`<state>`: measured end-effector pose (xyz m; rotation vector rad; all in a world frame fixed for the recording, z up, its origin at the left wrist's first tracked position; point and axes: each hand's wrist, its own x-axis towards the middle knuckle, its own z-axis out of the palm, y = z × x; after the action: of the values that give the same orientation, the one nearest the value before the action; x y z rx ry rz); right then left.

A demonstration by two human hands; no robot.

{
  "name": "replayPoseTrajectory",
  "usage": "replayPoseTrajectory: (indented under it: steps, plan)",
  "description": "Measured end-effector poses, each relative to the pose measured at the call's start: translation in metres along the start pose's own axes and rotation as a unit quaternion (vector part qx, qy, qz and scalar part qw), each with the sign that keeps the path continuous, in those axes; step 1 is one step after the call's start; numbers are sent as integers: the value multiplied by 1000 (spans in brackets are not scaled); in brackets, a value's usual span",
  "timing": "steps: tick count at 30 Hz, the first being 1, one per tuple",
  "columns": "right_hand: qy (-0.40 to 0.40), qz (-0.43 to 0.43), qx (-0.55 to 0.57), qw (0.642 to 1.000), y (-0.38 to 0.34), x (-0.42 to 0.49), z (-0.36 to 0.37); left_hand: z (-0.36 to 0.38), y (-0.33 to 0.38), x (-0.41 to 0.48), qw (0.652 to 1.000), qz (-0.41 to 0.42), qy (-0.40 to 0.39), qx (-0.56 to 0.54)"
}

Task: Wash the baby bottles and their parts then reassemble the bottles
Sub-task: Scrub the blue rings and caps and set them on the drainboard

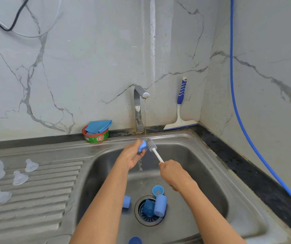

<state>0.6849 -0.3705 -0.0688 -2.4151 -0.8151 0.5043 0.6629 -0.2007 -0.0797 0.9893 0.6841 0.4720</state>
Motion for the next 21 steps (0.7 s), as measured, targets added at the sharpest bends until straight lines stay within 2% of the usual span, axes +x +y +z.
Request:
replayPoseTrajectory:
  steps: [3, 8, 13, 18, 21]
  plan:
    - [7, 2, 3, 1000, -2, -3, 0, 10, 6, -3, 997, -18, -11, -71]
    - [45, 38, 65, 996, -1, -5, 0, 20, -7, 0, 1000, 4, -21, -17]
    - [47, 19, -5, 999, 1, -4, -2, 17, -16, -2, 998, 31, -42, -44]
    - [24, 26, -12, 999, -5, -14, -6, 15, -5, -5, 994, 0, -45, -104]
    - [29, 29, 29, 999, -5, -9, -5, 16, 1, -1, 987, -21, -19, -159]
